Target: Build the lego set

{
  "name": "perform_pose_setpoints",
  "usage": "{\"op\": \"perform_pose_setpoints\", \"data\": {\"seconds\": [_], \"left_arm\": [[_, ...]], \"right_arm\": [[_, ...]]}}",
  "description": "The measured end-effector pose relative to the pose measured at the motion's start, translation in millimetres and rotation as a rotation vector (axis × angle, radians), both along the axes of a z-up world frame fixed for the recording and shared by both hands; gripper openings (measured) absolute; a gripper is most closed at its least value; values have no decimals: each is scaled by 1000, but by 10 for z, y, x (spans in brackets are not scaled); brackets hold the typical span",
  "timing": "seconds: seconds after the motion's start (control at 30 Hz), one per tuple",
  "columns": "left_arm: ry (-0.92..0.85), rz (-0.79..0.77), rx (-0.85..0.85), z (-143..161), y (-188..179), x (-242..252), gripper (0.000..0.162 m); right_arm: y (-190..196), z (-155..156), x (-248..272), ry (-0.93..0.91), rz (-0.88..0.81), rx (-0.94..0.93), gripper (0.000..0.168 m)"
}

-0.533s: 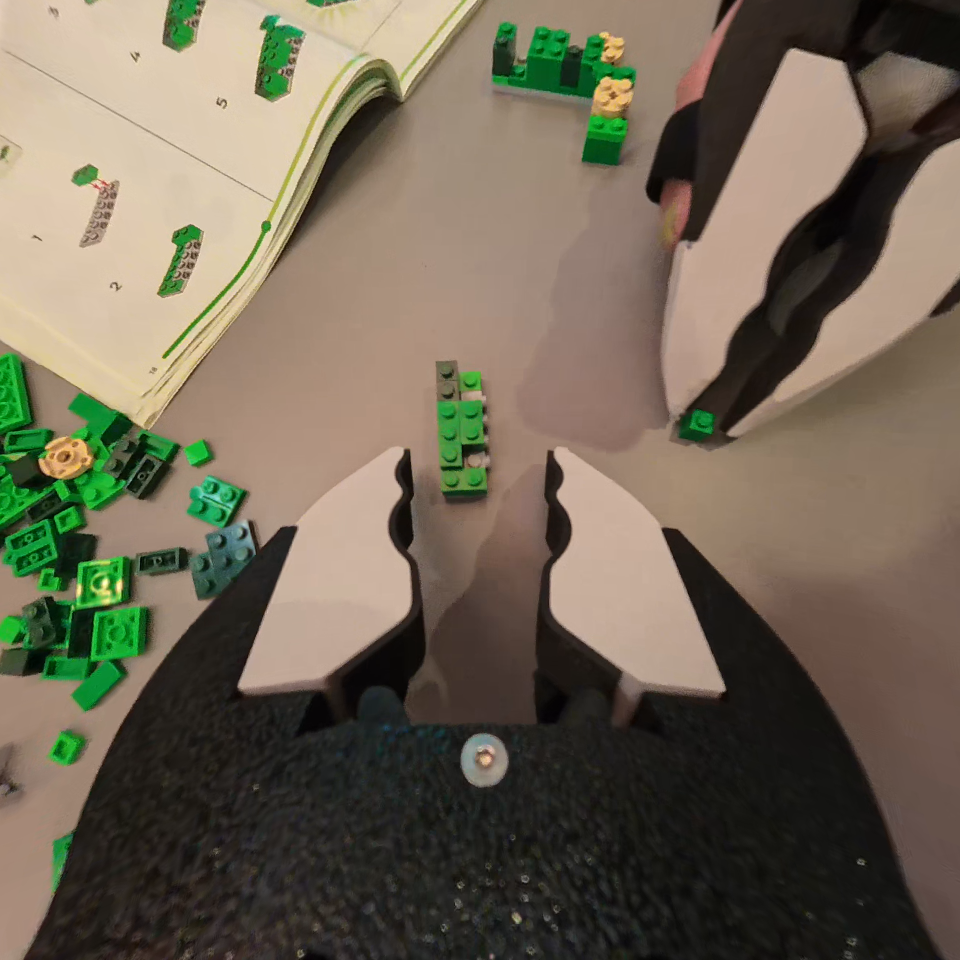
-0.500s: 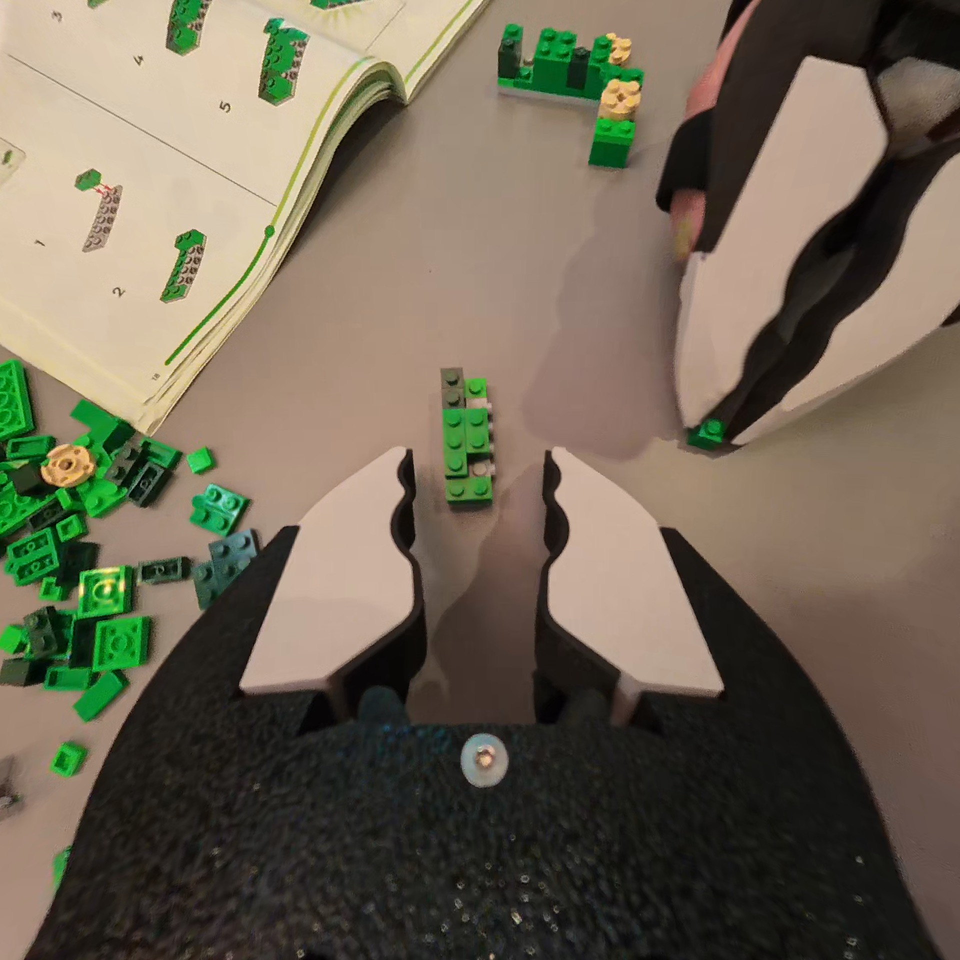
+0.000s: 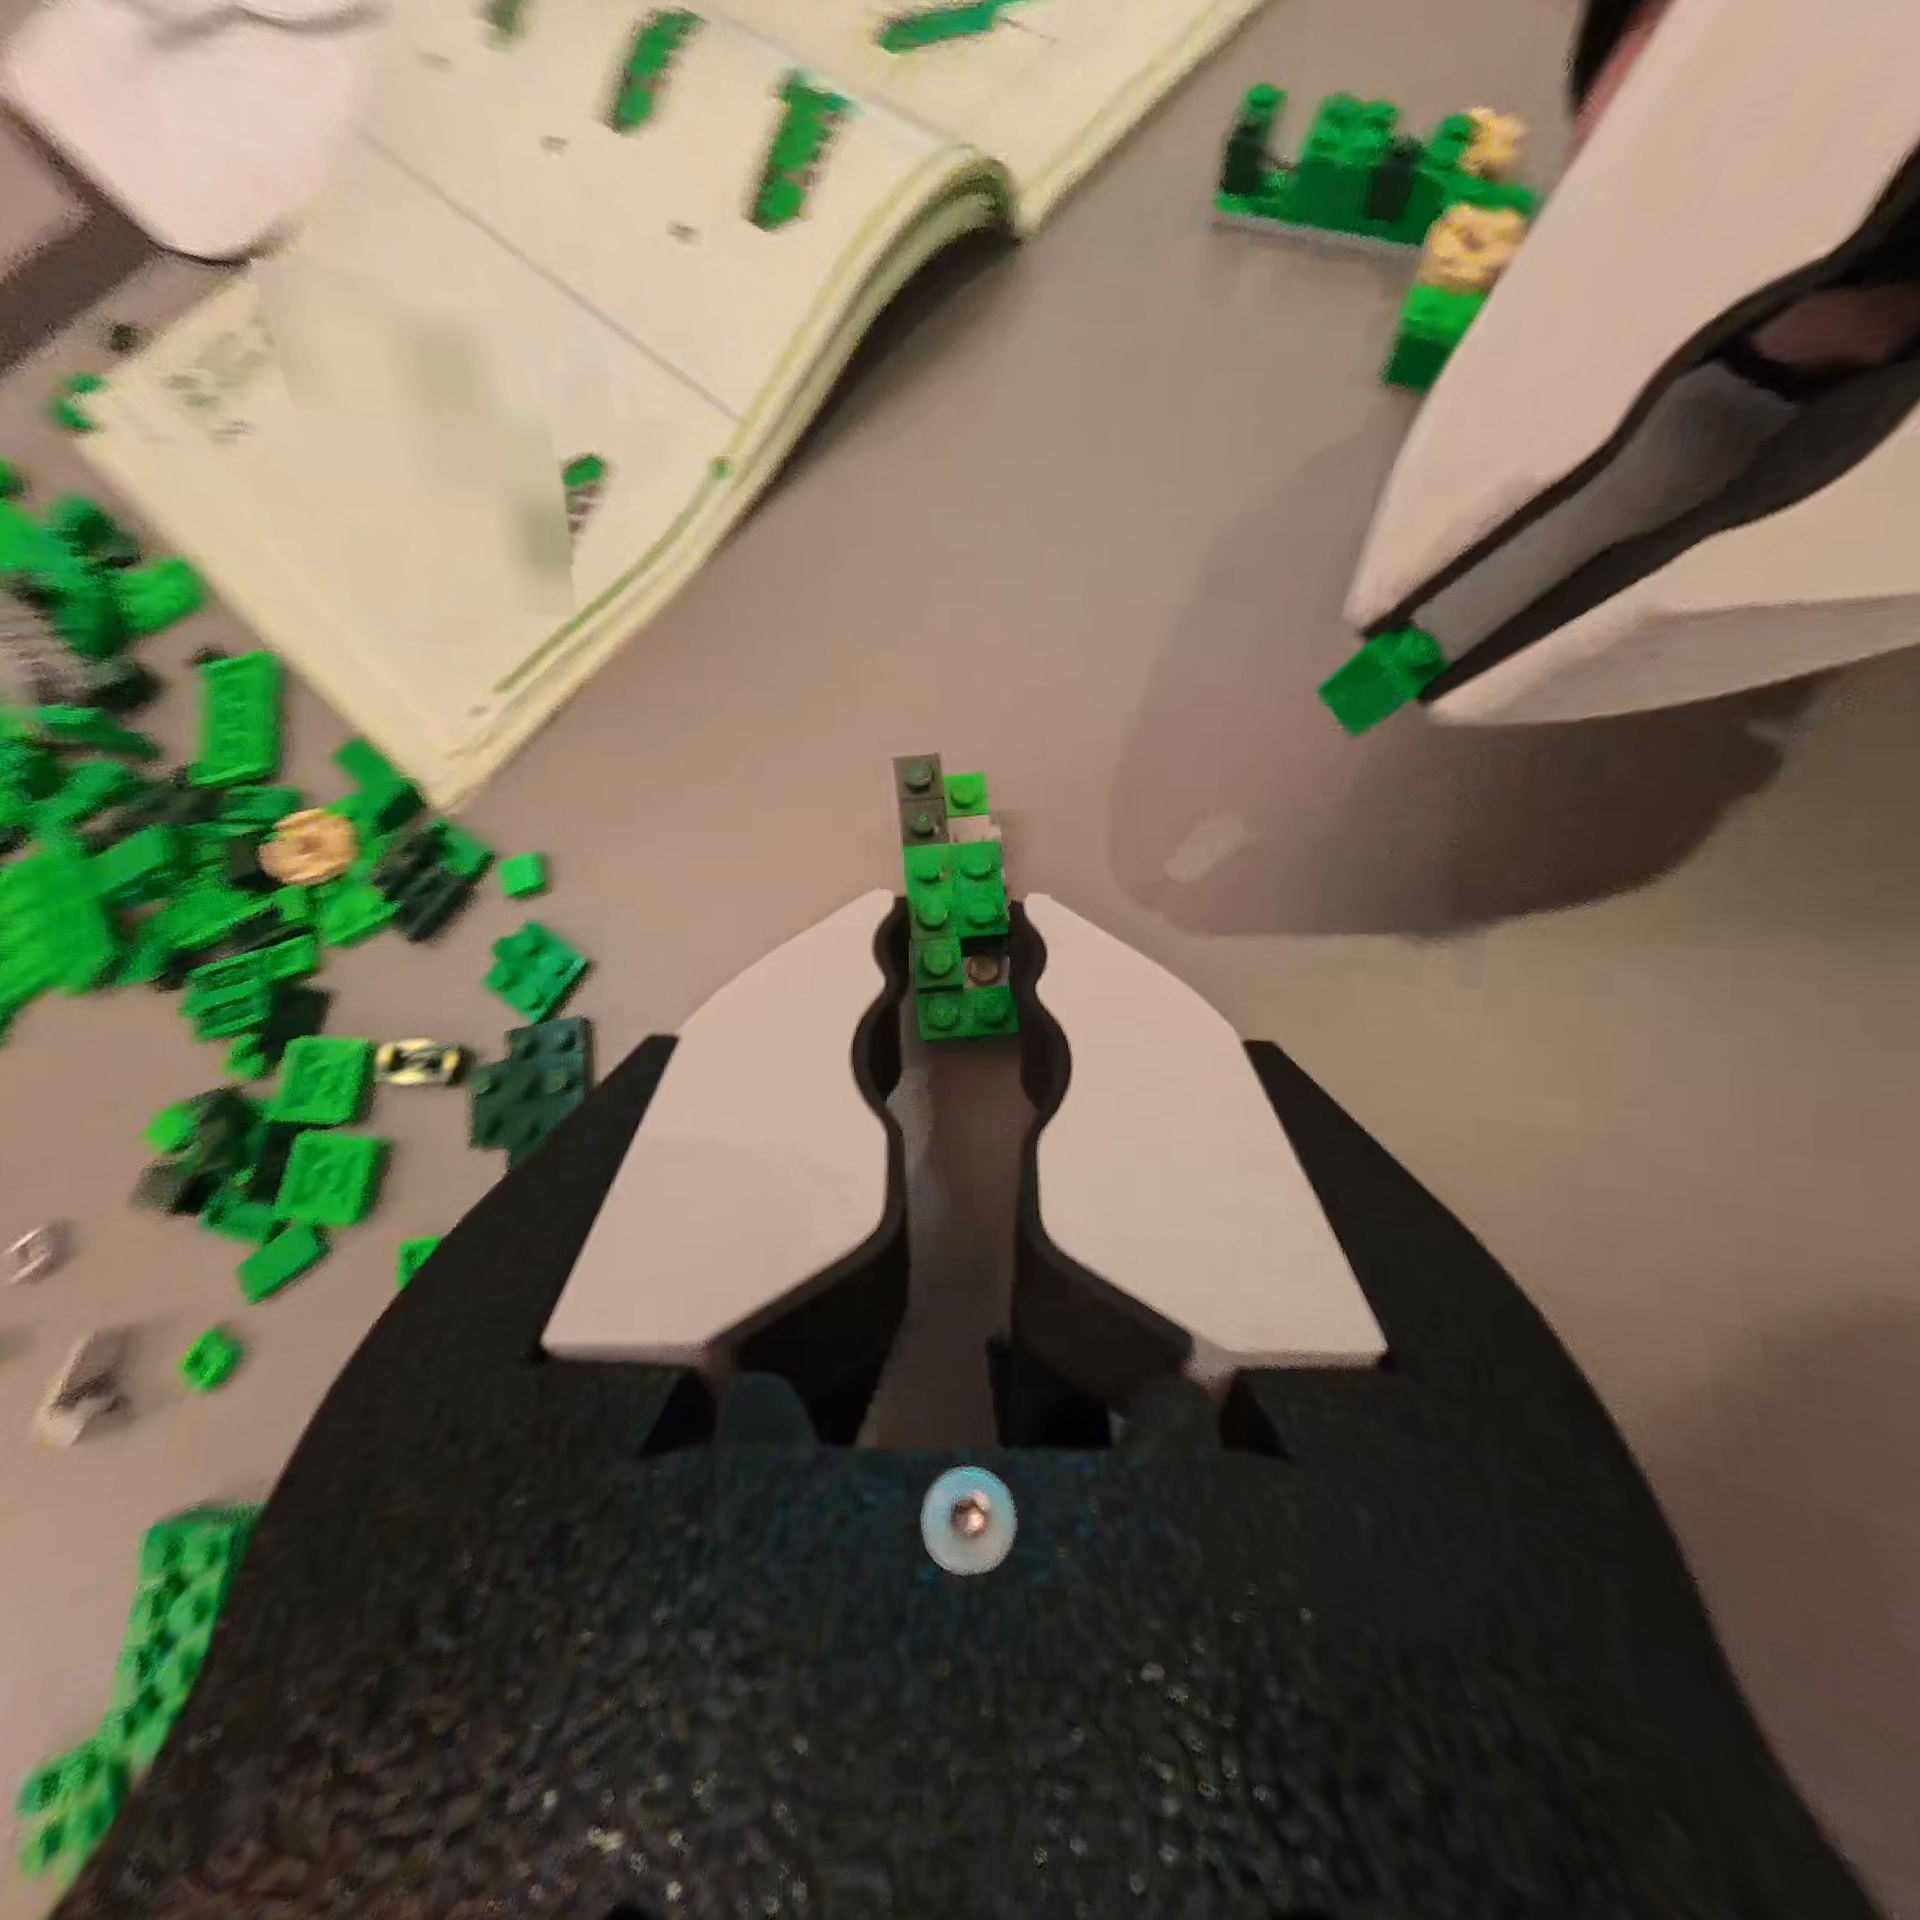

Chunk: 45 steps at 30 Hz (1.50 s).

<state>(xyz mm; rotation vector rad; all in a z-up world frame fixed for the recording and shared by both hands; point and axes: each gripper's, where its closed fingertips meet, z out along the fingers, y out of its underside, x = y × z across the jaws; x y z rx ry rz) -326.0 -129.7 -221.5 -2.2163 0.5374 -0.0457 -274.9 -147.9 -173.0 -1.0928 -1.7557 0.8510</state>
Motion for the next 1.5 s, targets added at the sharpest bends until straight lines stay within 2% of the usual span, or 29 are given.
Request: {"op": "perform_pose_setpoints", "data": {"seconds": [0.03, 0.17, 0.3, 0.5, 0.73, 1.1, 1.5], "left_arm": [[-7, 51, 40, 44, 24, -23, 17], [-32, 230, 116, 115, 81, -92, 17], [39, 303, 127, 103, 74, -92, 17], [78, 332, 138, 104, 75, 8, 17], [23, 337, 96, 48, -7, 49, 17], [23, 332, 220, 235, -77, -20, 17], [26, 317, 200, 190, -118, 9, 17]], "right_arm": [[47, 73, -19, 45, -38, 12, 7], [188, 256, -58, 173, -121, -2, 7], [223, 179, -28, 167, -135, -93, 7], [195, 164, 3, 183, -117, -145, 8], [208, 182, 10, 200, -115, -170, 8], [198, 160, -29, 190, -113, -144, 7], [203, 145, -205, 163, -156, -174, 8]]}}
